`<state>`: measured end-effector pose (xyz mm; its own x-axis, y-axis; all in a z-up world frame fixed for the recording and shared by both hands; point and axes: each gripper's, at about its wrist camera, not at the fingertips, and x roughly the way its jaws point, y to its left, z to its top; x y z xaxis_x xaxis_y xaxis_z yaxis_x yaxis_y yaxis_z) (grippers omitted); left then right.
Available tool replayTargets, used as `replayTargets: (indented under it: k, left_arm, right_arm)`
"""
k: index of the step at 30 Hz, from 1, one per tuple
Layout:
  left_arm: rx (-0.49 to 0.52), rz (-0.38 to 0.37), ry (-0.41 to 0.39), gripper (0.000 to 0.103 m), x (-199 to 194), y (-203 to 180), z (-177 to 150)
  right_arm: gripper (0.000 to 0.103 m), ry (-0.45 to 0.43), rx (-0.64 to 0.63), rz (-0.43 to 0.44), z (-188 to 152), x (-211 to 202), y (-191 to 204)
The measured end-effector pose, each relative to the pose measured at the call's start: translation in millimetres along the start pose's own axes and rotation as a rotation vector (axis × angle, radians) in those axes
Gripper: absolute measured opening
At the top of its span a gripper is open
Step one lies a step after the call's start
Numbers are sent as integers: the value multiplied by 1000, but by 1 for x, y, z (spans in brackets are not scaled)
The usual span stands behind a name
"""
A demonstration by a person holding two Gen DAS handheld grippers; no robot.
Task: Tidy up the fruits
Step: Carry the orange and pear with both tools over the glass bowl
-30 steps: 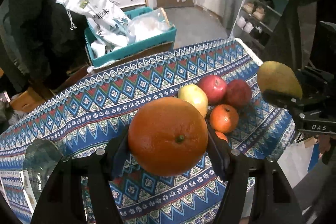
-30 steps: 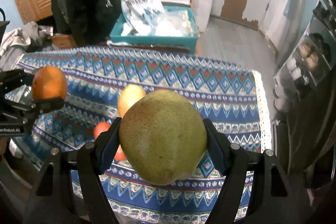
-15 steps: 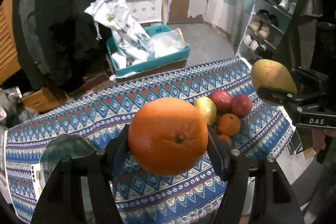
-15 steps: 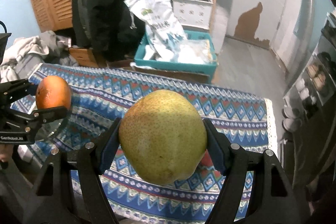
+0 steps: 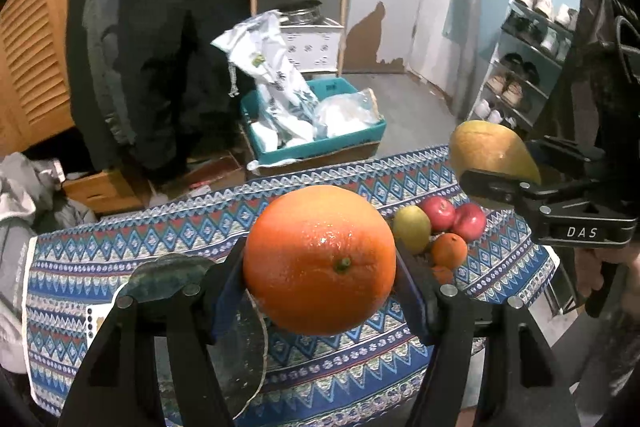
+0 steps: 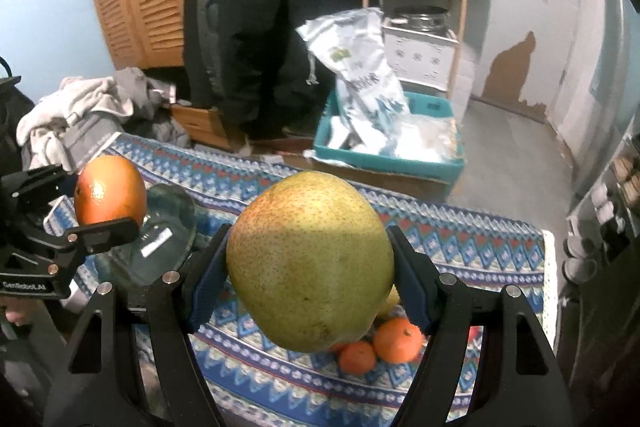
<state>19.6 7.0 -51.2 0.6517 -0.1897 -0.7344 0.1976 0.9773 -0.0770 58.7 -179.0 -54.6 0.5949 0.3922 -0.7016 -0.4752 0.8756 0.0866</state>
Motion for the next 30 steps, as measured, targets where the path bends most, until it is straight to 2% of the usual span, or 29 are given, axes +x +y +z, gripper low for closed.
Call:
replayTargets:
  k: [18,30]
  left_arm:
    - [-166,89,-1,69,-20,92,-28]
    - [-258,144,60,69,-12,143,-58]
  right_arm:
    - [74,39,-89,126,37,49,89]
    - [74,103,-117,215,47,91,143]
